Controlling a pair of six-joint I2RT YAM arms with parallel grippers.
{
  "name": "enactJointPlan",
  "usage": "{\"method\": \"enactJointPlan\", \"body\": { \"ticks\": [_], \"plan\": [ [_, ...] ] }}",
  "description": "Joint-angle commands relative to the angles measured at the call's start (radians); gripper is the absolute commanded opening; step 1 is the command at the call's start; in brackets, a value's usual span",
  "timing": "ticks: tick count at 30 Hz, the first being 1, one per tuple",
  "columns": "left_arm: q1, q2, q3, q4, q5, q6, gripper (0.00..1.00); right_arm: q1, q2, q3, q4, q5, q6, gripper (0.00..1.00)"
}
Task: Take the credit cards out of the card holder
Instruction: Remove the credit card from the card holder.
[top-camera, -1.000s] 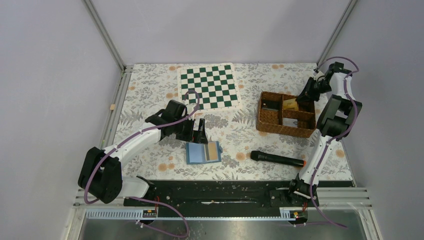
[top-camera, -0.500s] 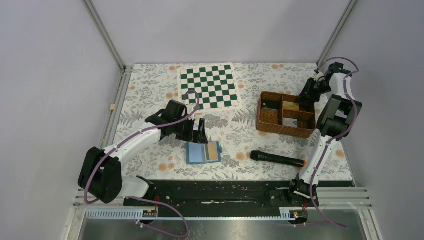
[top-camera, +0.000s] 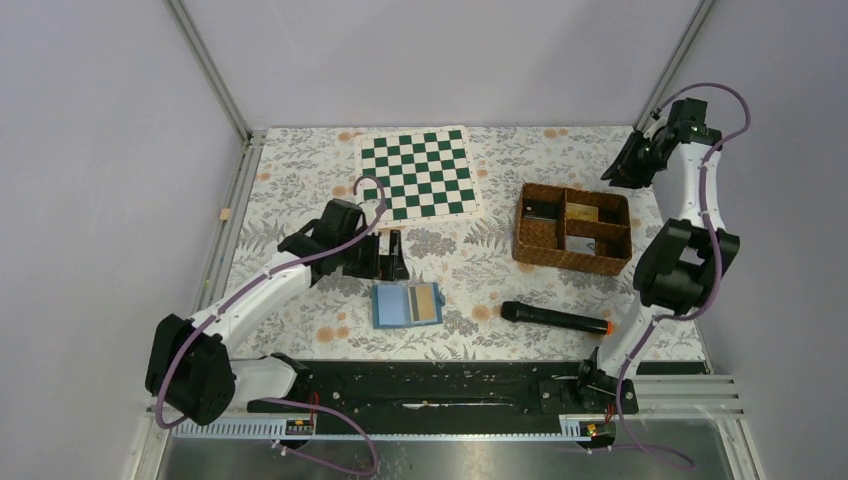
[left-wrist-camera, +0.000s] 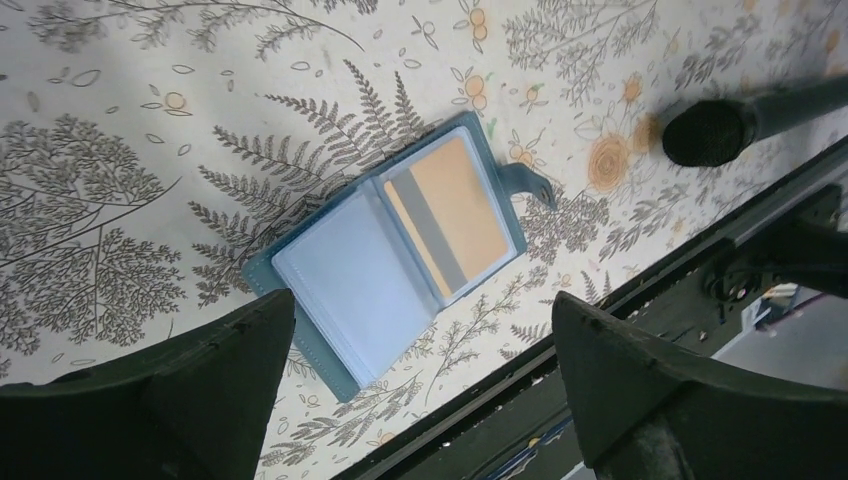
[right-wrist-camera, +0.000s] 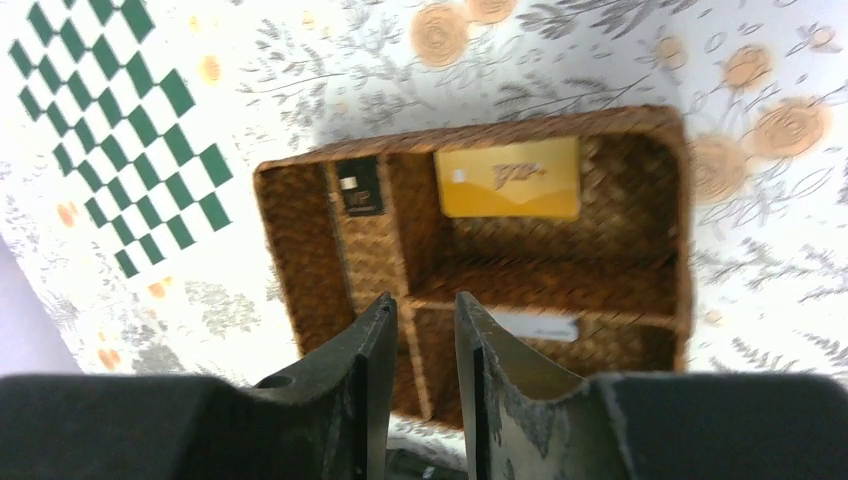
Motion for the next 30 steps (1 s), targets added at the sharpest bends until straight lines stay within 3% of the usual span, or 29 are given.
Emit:
{"method": "enactJointPlan", "body": {
  "ticks": [1, 4, 6, 13, 18, 22, 30],
  "plan": [
    [0.035, -0.055, 0.017, 0.029, -0.041, -0.099, 0.99, 0.098, -0.164, -0.097, 0.019, 0.085, 0.146, 0.35],
    [0.062, -0.043, -0.026, 0.109, 0.087, -0.208, 0.99, 0.198, -0.291, -0.245, 0.068, 0.095, 0.170, 0.34],
    [0.057, -0.039, -0.045, 0.166, 0.135, -0.240, 0.93, 0.275, -0.387, -0.380, 0.126, 0.133, 0.203, 0.33],
    [-0.016, -0.020, -0.099, 0.131, 0.105, -0.195, 0.68, 0.580, -0.687, -0.763, 0.370, 0.094, 0.368, 0.29],
    [-0.027, -0.060, -0.234, 0.258, 0.109, -0.264, 0.49, 0.855, -0.815, -1.025, 0.626, 0.117, 0.570, 0.29],
    [-0.027, 0.000, -0.301, 0.356, 0.117, -0.311, 0.39, 1.066, -0.793, -1.118, 0.826, 0.195, 0.681, 0.30],
    [-0.026, -0.021, -0.398, 0.430, 0.017, -0.375, 0.40, 1.292, -0.548, -1.011, 0.927, 0.292, 0.680, 0.34]
  ]
}}
